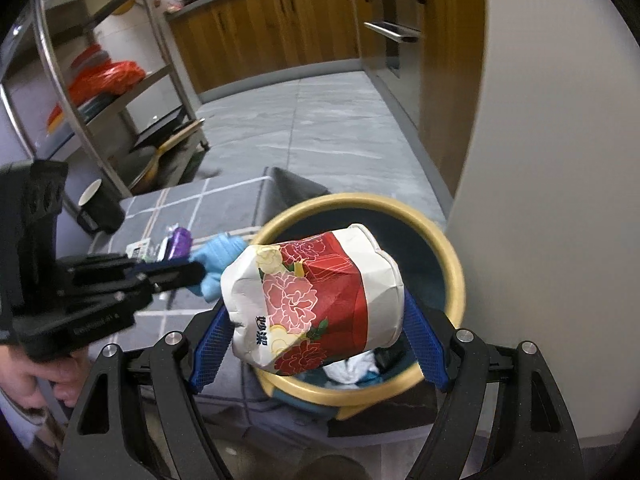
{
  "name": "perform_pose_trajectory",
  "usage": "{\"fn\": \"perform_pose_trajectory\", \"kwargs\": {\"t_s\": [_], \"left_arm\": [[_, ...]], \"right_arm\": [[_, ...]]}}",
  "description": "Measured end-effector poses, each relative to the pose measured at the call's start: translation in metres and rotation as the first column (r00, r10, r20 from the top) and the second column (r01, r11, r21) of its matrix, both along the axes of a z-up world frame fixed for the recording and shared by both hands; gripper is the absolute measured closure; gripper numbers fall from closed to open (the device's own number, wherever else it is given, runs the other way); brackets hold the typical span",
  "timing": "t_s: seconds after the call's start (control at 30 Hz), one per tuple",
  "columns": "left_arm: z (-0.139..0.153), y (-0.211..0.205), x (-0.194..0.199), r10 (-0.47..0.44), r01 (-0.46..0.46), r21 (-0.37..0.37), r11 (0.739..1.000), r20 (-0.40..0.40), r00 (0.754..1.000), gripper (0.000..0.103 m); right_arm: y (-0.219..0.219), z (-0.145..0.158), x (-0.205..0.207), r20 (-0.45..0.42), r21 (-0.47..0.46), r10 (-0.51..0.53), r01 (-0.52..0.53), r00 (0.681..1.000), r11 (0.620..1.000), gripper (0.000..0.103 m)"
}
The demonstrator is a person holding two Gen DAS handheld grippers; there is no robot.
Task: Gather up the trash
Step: 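Drop the mask into the bin with the left gripper while the right drops the paper cup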
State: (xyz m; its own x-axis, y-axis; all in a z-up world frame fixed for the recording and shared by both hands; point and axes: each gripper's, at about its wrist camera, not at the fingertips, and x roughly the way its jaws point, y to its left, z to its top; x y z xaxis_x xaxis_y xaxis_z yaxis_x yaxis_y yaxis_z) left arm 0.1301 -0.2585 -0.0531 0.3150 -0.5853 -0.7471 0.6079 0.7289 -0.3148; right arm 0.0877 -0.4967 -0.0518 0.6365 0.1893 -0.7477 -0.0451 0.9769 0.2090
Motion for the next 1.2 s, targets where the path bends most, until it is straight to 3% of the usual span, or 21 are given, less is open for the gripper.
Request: {"fn": "perform_pose_trajectory", "kwargs": {"t_s": [0.23,0.5,0.77,1.2], "left_arm": [[-0.021,-0.030,0.002,-0.048,0.049,0.021,0.999,-0.021,0.999,0.098],[-0.050,-0.037,0.013,-0.043,0.047,0.063,0.997,-0.065,0.997,0.096],[-0.041,-0.016,0.019,0.008,-0.005,0.051,0.999,-0.055,0.998,0.055],[-0.012,0.034,0.020,0.085,-0.085,0.050,0.995,0.004,0.996,0.036]], "right_arm": [[-0.018,-0.011,-0.002,-0.027,0.006,-0.039,0.039,0.999,0.999,0.024],[-0.013,-0.019,0.001,-0.058,-0.010,-0.021,0.021,0.998,1.000,0.024],[-0.001,-0.022,0.006,-0.074,-0.026,0.007,-0.009,0.997,1.000,0.024],[0.025,-0.027,0.021,-0.100,-0.046,0.043,-0.048,0.994,0.998,0.023]]}}
